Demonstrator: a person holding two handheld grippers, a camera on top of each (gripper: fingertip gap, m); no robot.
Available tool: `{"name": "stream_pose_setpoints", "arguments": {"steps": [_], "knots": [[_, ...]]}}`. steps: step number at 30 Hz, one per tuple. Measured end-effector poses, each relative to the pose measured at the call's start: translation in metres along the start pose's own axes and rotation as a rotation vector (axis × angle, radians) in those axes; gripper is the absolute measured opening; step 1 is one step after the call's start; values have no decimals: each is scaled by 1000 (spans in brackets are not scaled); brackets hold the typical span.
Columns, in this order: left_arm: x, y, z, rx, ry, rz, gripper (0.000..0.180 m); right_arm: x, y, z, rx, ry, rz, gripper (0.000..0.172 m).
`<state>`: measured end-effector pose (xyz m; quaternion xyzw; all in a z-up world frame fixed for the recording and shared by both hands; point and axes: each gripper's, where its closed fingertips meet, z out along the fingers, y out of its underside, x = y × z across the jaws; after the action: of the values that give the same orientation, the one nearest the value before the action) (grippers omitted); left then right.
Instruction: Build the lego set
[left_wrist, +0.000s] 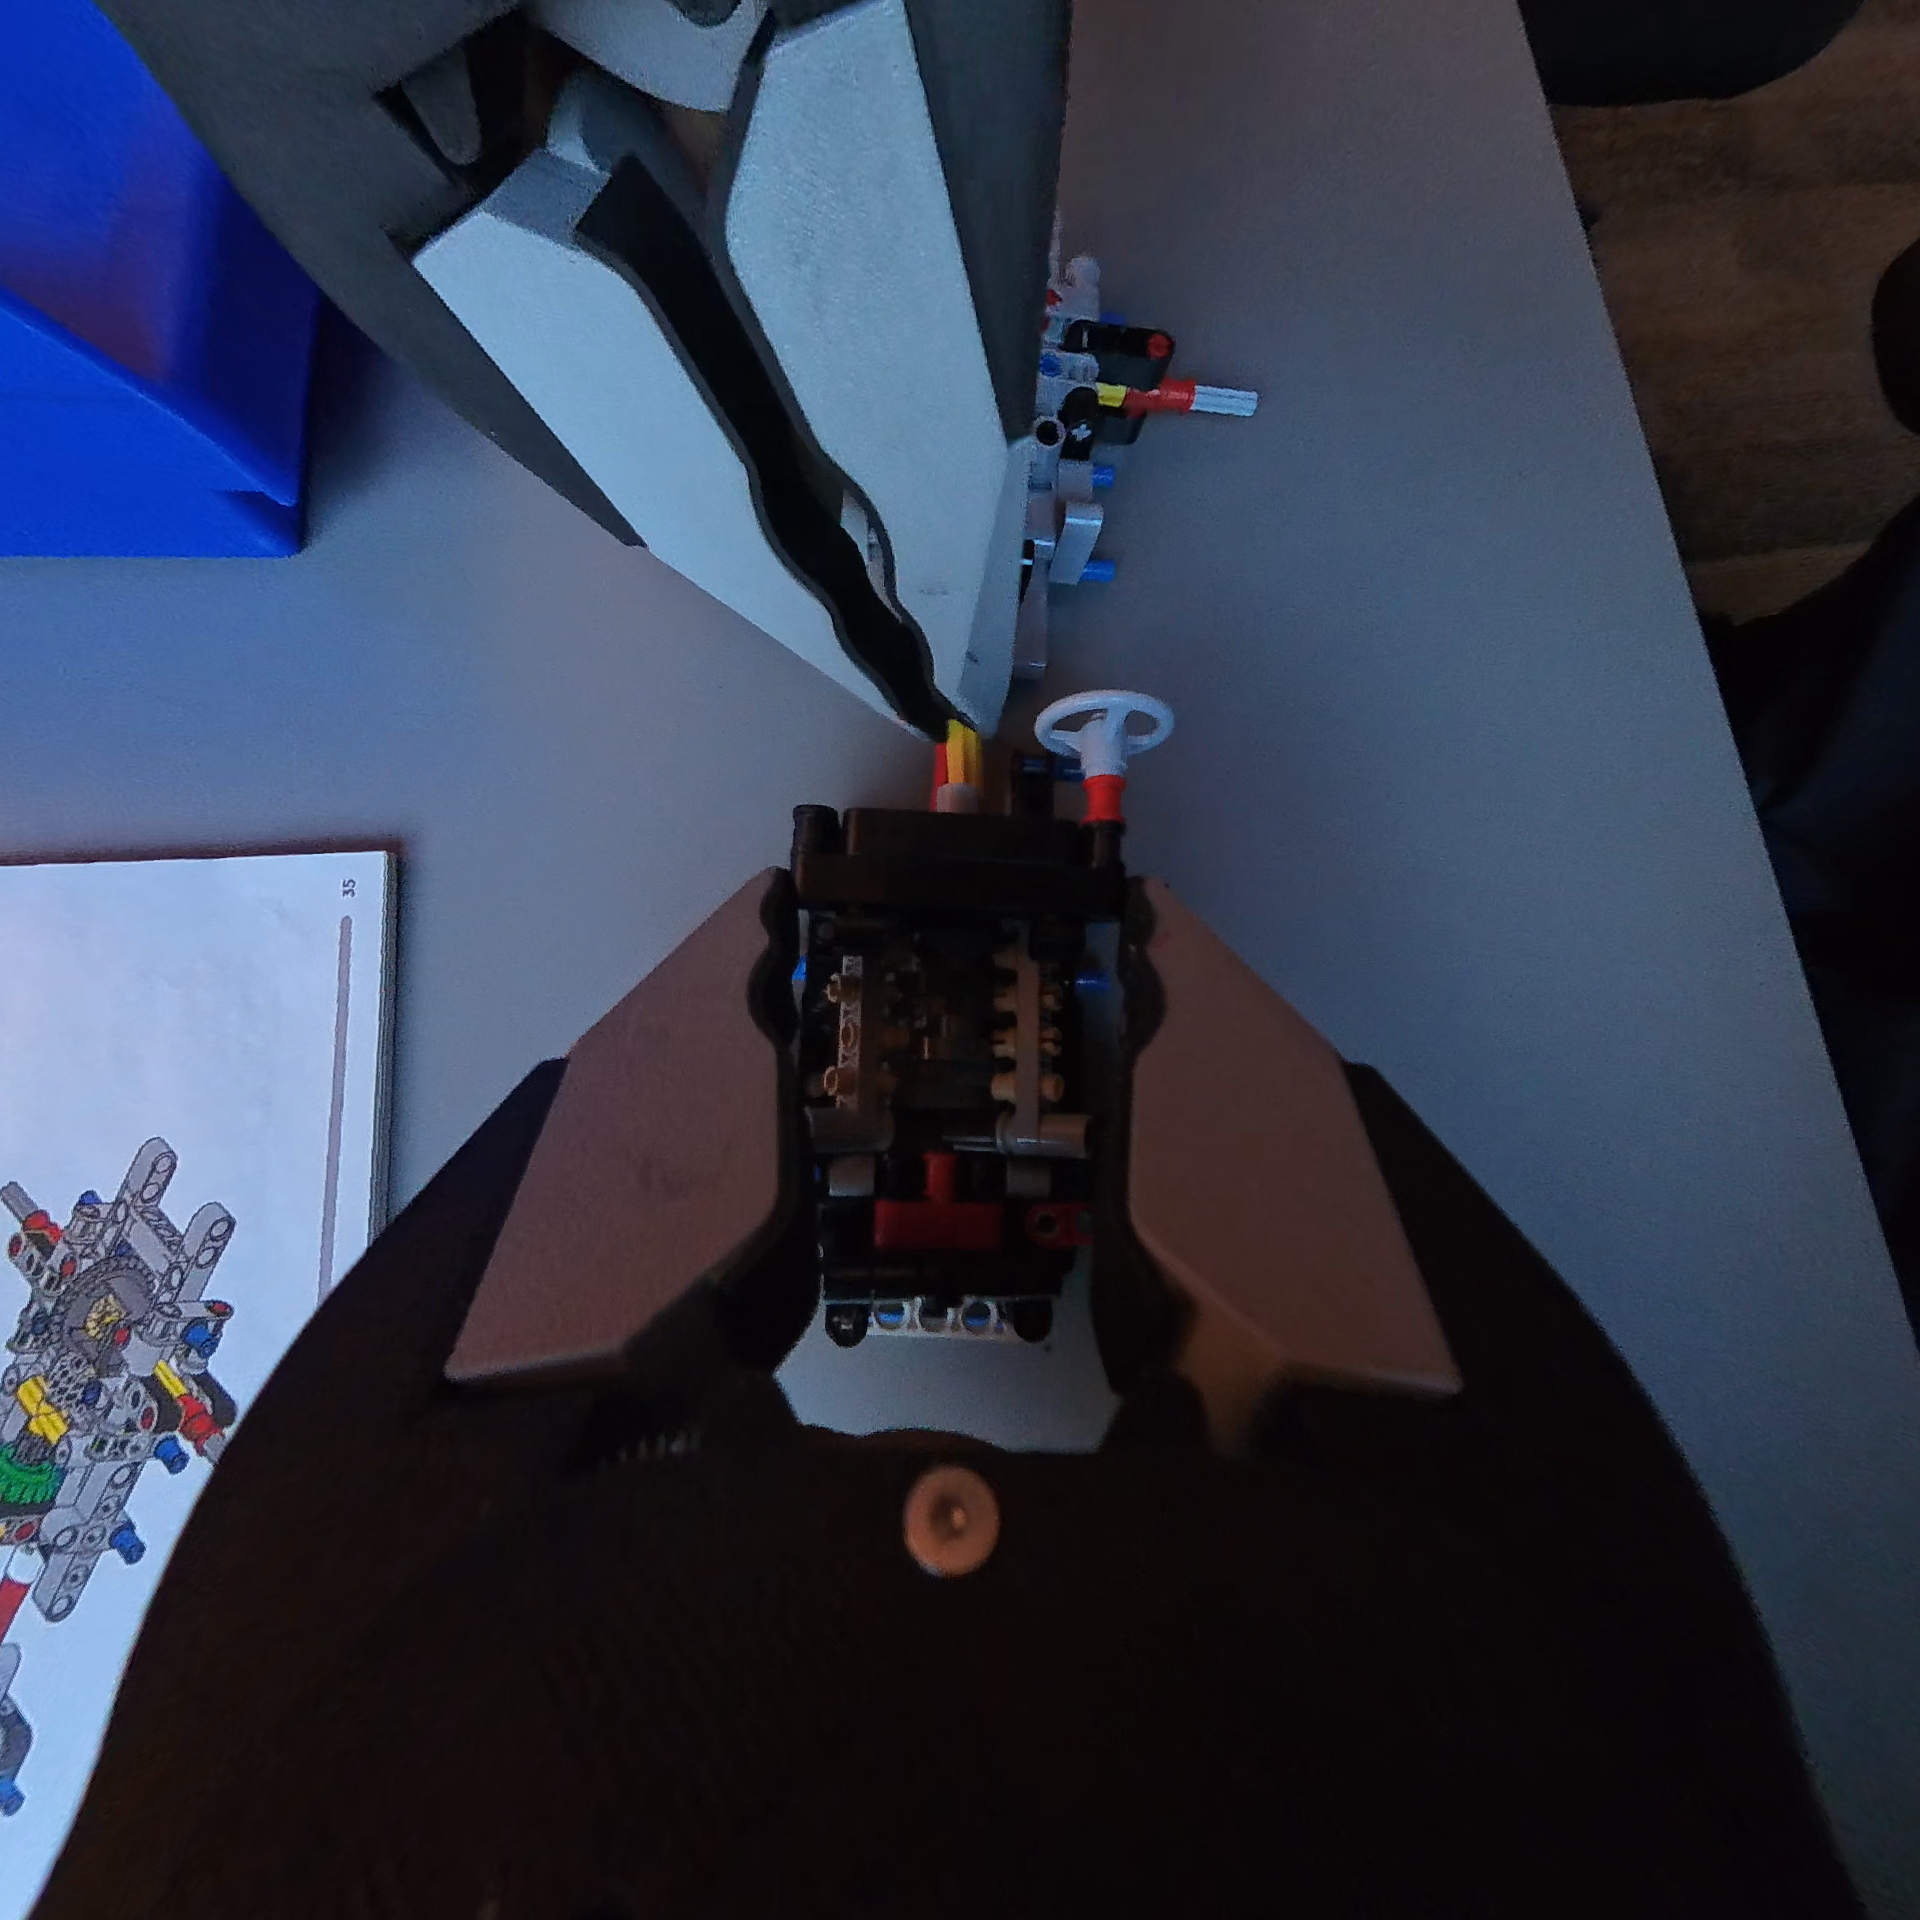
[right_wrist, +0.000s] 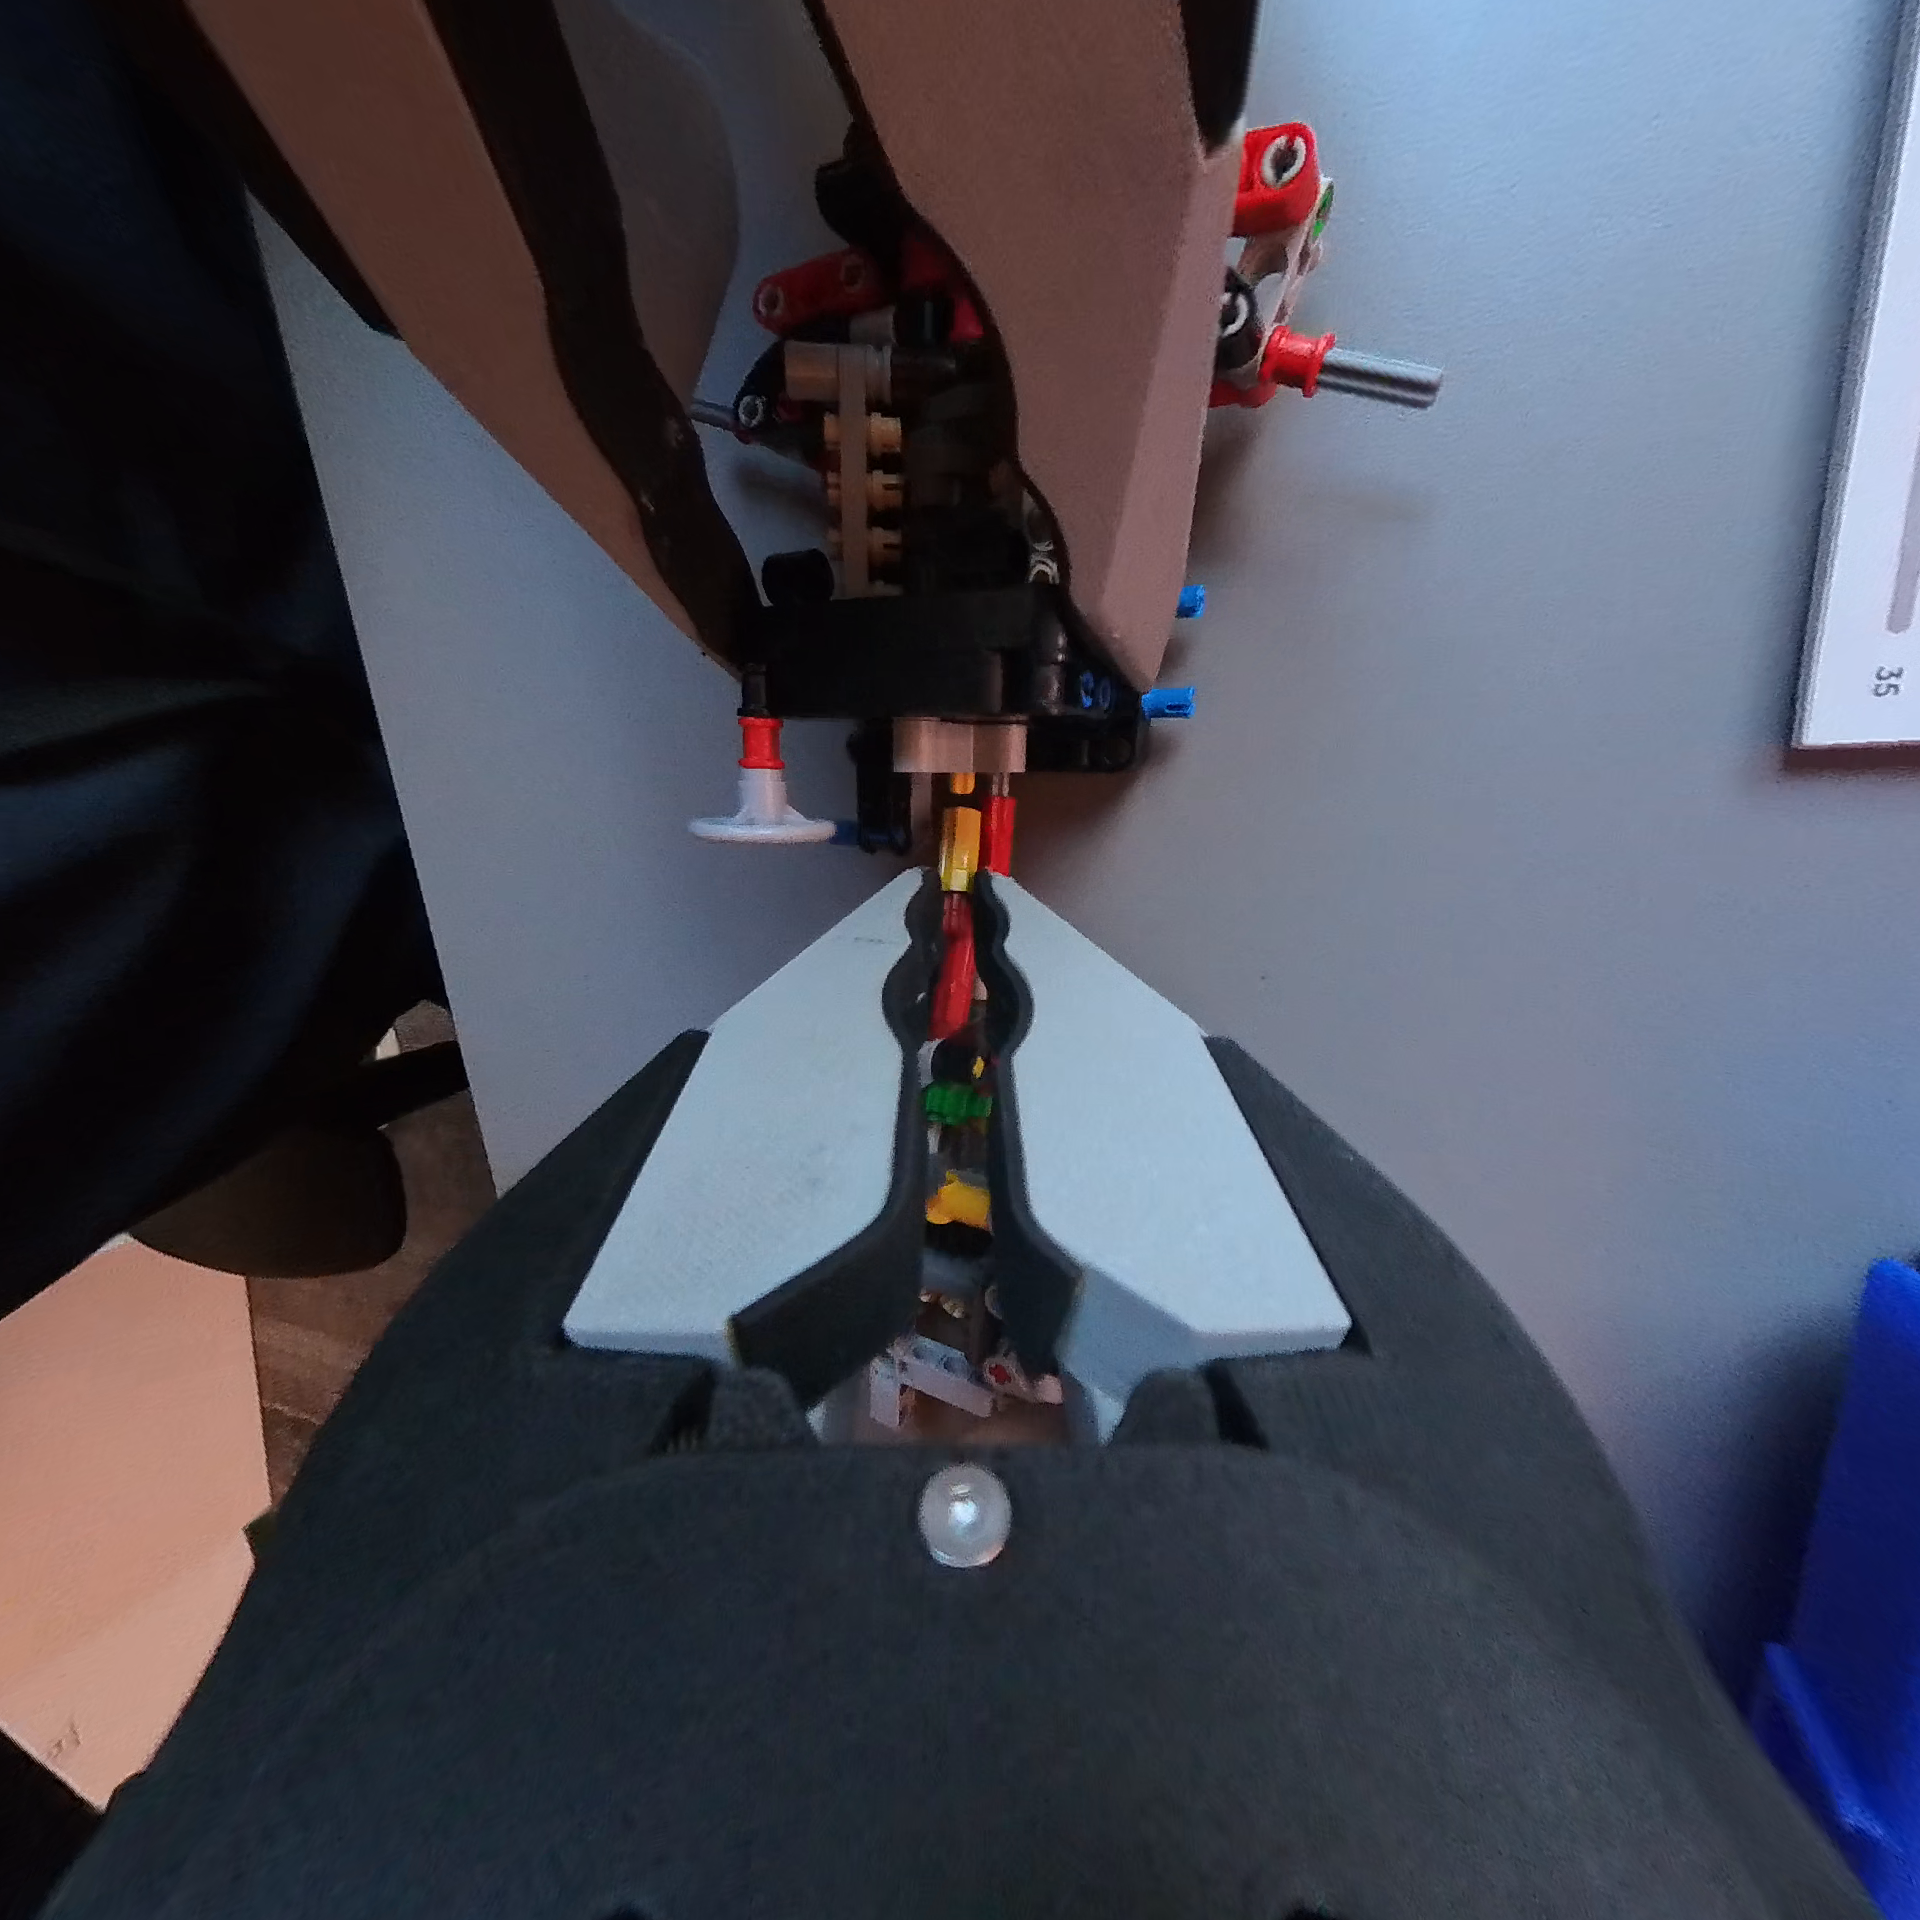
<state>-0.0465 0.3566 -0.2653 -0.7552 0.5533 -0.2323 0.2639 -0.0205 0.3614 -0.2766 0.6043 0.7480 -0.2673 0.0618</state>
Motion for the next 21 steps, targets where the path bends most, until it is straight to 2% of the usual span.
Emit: {"name": "stream_pose_setpoints", "arguments": {"steps": [6,11,21], "knots": [[0,0,0,9,-3,-7,61,2,-1,-2,35,0,30,3],[-1,-1,1,58,20,-49,61,2,-2,-4,150,-72,65,2],[-1,-2,1,69,18,-44,61,4,-7,-1,227,-83,32,3]]}}
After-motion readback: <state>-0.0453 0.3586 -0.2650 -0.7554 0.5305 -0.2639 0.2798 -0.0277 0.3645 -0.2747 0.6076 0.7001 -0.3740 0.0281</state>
